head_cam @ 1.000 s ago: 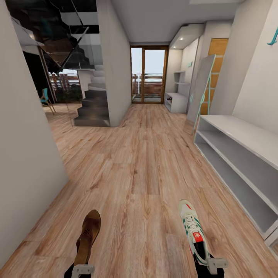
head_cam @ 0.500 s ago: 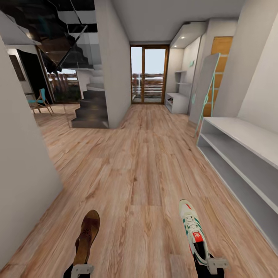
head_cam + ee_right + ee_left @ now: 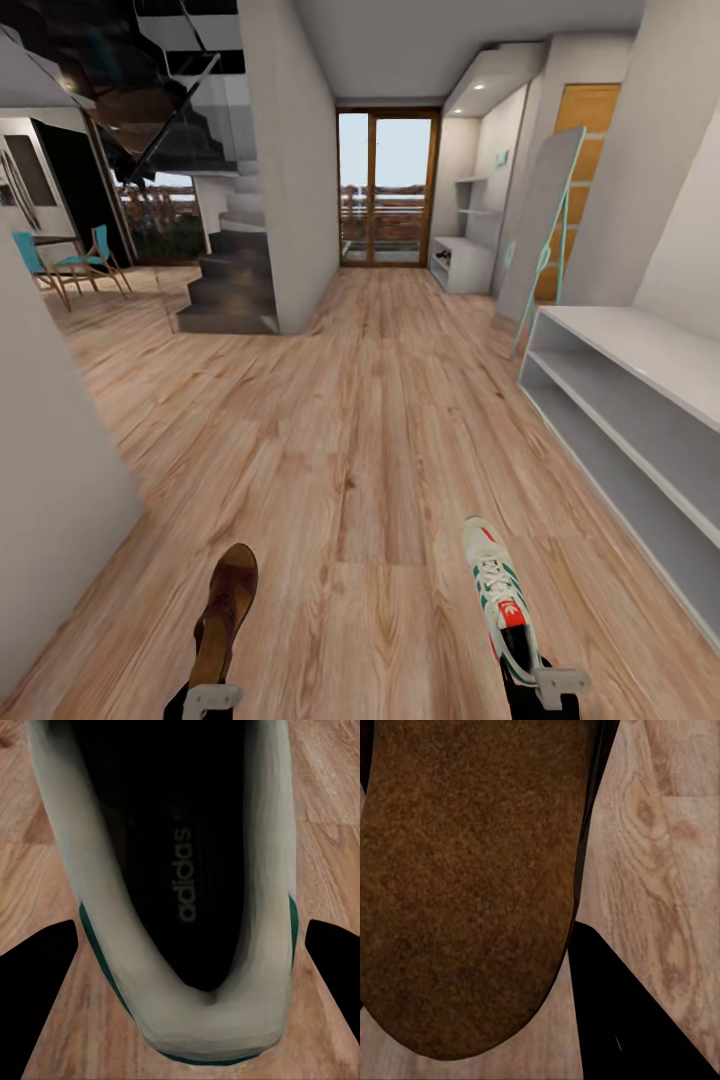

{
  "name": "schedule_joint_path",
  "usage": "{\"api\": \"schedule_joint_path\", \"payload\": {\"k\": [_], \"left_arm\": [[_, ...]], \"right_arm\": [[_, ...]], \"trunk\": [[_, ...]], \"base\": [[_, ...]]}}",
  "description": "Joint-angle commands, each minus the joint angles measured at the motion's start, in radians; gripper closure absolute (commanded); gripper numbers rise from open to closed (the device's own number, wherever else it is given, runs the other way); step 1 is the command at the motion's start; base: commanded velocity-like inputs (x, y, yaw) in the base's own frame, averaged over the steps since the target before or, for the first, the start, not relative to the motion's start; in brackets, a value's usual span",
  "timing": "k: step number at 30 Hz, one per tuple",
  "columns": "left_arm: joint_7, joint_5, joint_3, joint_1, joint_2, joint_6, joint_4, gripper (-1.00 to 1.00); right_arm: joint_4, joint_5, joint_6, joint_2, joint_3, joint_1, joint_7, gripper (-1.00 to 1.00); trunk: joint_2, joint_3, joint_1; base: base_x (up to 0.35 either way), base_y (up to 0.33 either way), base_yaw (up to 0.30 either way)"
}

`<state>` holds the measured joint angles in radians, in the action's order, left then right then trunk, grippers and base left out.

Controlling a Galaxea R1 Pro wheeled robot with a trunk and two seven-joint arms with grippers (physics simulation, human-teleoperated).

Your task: Pick up the two gym shoes and the two sandals from the corridor floor and place them onto the hallstand (shoe rack) in the corridor, making sure they are on the rack and not on the floor. Arrange them so the two gym shoes are next to each other and the two sandals are next to each other.

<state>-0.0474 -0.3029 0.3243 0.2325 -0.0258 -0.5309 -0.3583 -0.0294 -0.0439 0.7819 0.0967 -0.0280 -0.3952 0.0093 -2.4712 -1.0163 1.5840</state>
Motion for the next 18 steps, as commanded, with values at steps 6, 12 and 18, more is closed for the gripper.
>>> {"api": "schedule_joint_path", "payload": {"k": [6,12,18], "left_arm": [[-0.003,-0.01,0.009,0.001,-0.001,-0.003,-0.001,1.0],[-0.003,-0.01,0.009,0.001,-0.001,-0.003,0.0,1.0],[-0.003,-0.01,0.009,0.001,0.0,-0.003,0.0,1.0]], "right_arm": [[0.0,-0.004,0.003,0.0,-0.003,-0.001,0.001,1.0],[0.002,-0.004,0.003,0.002,-0.003,-0.001,0.001,1.0],[0.002,-0.004,0.003,0.001,-0.003,-0.001,0.001,1.0]], "trunk": [[0.0,-0.01,0.0],[0.0,-0.016,0.0],[0.0,-0.017,0.0]], "base": [[0.34,0.0,0.0],[0.34,0.0,0.0],[0.34,0.0,0.0]]}}
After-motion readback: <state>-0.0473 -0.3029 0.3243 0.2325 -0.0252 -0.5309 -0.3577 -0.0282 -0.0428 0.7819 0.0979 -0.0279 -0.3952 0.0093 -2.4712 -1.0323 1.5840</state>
